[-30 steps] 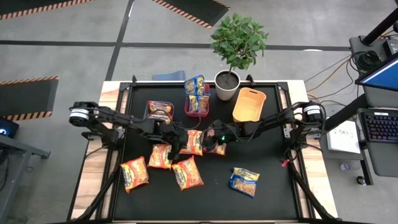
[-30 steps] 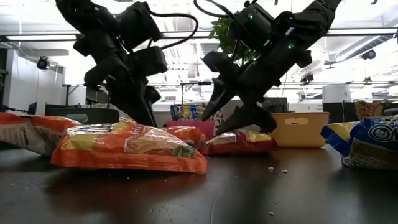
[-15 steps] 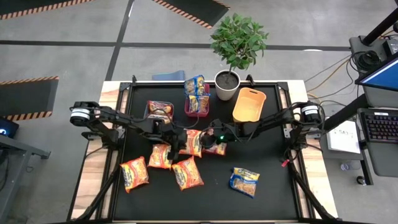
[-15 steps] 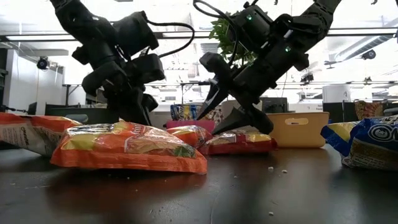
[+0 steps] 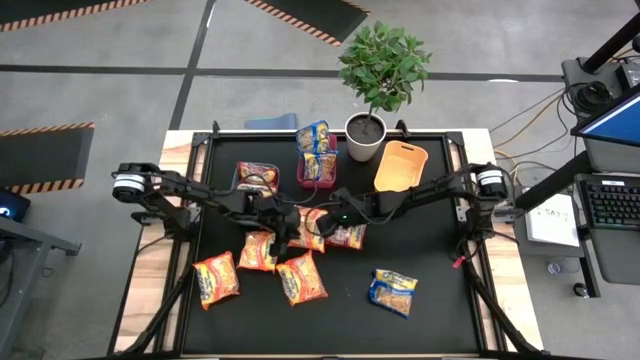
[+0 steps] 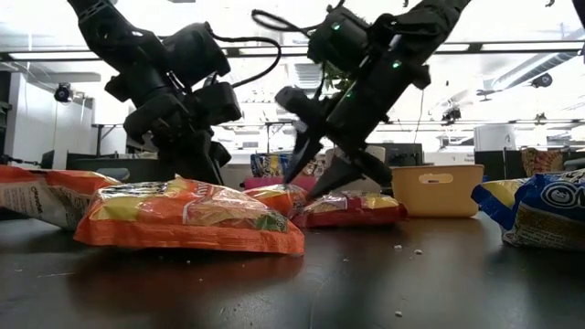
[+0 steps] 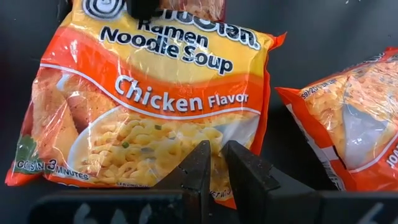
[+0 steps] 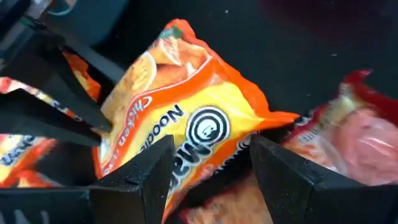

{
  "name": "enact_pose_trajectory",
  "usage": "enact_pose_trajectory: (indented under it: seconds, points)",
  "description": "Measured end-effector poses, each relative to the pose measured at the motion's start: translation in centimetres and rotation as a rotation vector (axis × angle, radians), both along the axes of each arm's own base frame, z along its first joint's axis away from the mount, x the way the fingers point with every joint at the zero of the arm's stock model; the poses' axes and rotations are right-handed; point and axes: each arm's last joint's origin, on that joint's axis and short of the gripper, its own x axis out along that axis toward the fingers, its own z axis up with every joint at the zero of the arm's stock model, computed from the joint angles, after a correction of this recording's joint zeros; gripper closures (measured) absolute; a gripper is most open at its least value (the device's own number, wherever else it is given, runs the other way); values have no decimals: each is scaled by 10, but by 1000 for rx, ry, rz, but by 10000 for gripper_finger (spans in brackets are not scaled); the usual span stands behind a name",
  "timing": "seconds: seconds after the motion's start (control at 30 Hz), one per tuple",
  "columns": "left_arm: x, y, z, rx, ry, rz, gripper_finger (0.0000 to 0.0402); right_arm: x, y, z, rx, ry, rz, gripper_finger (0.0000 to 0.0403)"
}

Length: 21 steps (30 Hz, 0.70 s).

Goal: Sort Maruchan noodles
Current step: Put the orange noodle pack into the yellow bin

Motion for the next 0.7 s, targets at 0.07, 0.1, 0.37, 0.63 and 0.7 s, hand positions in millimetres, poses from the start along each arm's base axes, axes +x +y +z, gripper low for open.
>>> enact_pose_trajectory:
  seconds: [0.07,0.1,0.37,0.63,0.7]
  points:
    - [-1,0,-2,-6,-17,-1,364,5,0,-4,0,17,5,202]
    - [-3,-1,-4,-13,-20,0,364,9,0,-5,-1,15,13,202]
    - [-7,-2,-8,-47,-36,-9,365,27,-8,-1,30,-5,115,202]
    - [-7,-2,-9,-30,-42,-24,365,28,-9,8,62,-51,150,202]
    - [-7,-2,-9,-30,-43,-24,365,27,-9,7,67,-42,152,202]
